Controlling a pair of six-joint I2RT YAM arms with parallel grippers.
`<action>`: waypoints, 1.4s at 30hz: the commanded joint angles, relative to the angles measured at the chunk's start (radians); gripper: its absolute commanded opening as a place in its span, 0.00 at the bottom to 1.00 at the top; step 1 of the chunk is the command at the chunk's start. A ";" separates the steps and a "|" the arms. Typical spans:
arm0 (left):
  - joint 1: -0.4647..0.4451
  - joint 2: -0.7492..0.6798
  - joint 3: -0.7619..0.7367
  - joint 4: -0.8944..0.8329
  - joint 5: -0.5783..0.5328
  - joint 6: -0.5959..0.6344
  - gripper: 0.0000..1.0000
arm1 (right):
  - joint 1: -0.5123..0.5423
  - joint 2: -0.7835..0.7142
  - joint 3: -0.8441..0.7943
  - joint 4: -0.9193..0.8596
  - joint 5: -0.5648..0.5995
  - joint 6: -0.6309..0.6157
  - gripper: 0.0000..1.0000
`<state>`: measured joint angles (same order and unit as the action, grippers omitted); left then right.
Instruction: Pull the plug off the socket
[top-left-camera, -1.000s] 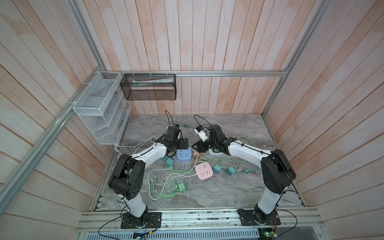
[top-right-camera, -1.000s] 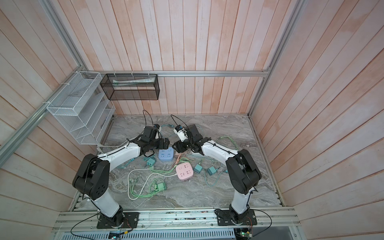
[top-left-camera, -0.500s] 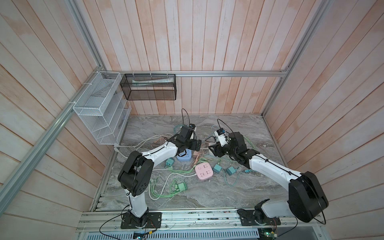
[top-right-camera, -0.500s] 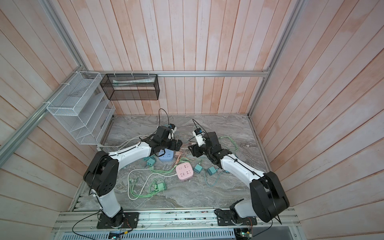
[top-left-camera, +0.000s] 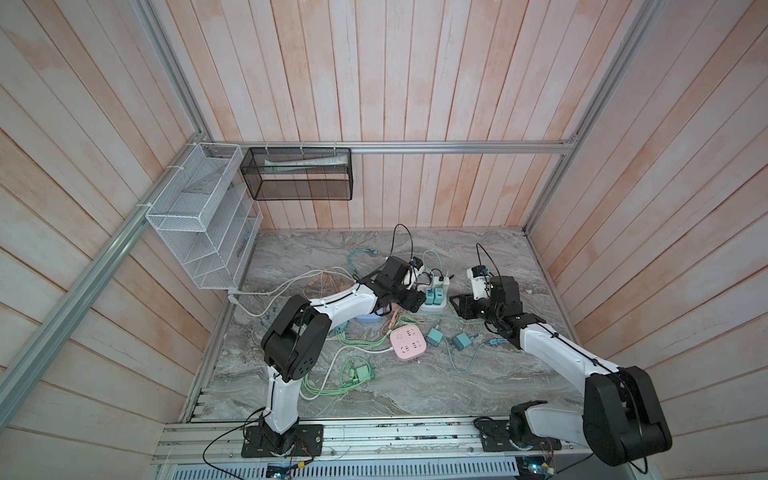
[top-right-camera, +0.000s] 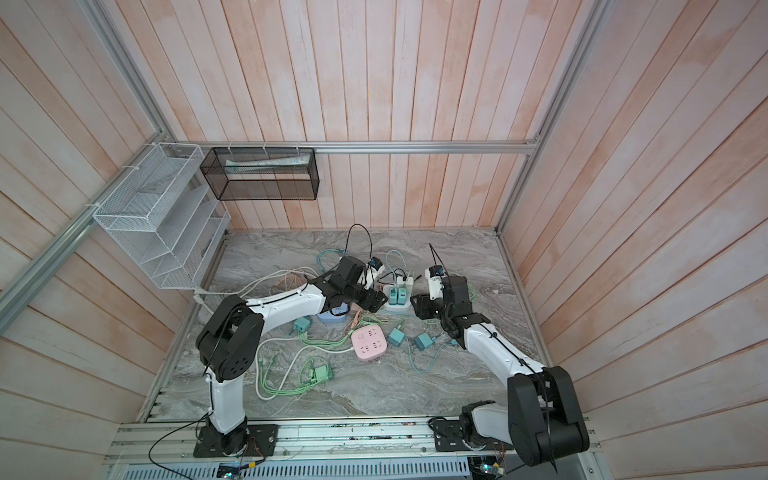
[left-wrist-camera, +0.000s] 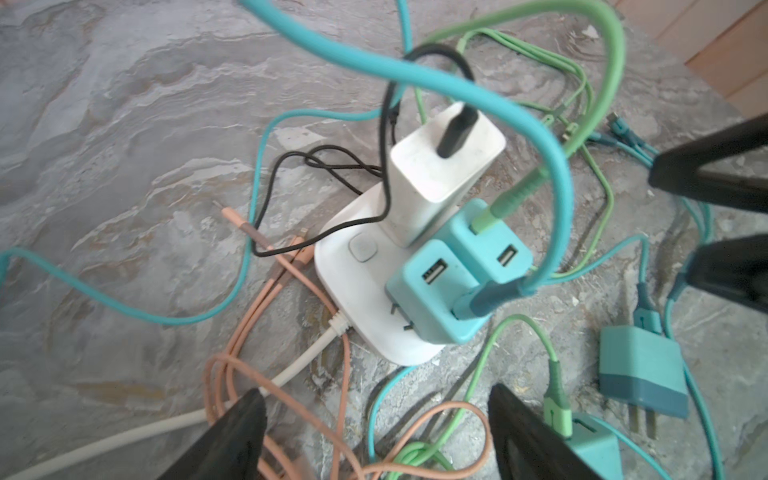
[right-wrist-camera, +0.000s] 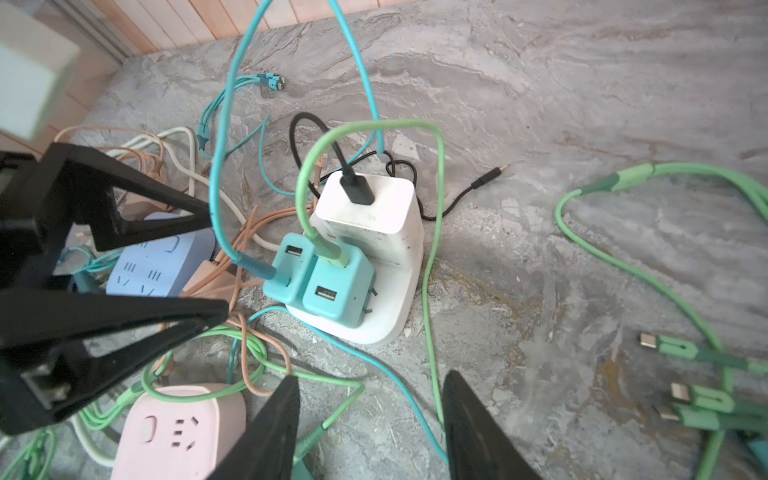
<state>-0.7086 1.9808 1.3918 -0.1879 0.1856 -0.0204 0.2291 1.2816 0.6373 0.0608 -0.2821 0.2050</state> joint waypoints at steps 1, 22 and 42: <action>-0.015 0.028 0.031 -0.012 0.050 0.052 0.84 | -0.024 0.027 -0.009 0.033 -0.059 0.025 0.50; -0.079 0.142 0.157 -0.017 0.118 0.035 0.54 | -0.107 0.225 0.069 0.115 -0.268 0.067 0.47; -0.081 0.076 0.087 0.034 -0.002 0.073 0.54 | -0.126 0.261 0.081 0.150 -0.284 0.102 0.47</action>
<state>-0.8047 2.0930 1.4933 -0.1822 0.2173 0.0196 0.1081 1.5349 0.6964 0.1883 -0.5522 0.2920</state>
